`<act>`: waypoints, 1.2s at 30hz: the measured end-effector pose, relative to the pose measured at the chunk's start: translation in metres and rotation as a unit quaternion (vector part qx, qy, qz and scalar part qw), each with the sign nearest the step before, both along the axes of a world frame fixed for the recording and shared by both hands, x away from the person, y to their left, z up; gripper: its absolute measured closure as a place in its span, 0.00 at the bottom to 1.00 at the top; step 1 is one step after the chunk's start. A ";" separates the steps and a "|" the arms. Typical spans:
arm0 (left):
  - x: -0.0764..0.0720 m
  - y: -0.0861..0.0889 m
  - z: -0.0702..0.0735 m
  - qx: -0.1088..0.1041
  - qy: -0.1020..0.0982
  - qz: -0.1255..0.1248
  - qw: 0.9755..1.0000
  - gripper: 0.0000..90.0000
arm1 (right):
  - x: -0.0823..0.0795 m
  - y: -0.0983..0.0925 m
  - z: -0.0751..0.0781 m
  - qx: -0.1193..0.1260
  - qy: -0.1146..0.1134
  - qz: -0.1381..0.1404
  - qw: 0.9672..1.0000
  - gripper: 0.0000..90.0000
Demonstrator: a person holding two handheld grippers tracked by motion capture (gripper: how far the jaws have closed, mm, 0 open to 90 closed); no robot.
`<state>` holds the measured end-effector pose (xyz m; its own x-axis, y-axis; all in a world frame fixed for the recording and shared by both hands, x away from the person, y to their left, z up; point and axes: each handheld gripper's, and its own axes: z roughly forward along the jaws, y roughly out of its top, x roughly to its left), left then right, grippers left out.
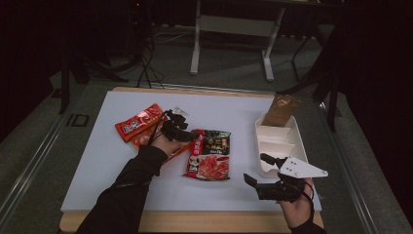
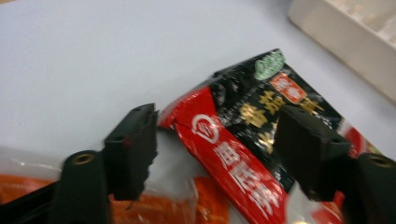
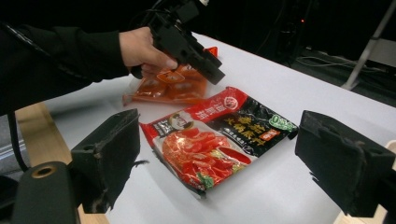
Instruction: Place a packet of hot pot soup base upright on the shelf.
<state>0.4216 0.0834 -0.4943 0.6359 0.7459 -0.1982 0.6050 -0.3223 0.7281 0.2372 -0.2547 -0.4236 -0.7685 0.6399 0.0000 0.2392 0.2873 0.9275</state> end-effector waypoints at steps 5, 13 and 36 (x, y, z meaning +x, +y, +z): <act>0.013 -0.004 -0.009 0.013 0.008 0.022 1.000 0.41 | 0.001 0.002 -0.003 -0.001 0.004 0.005 1.000 0.15; 0.027 -0.008 -0.024 0.010 0.067 0.022 0.997 0.52 | 0.002 0.004 -0.006 -0.002 0.010 0.009 1.000 0.15; 0.032 -0.042 -0.037 0.065 0.086 0.001 0.994 0.89 | 0.007 0.006 -0.013 -0.021 0.014 0.008 1.000 0.16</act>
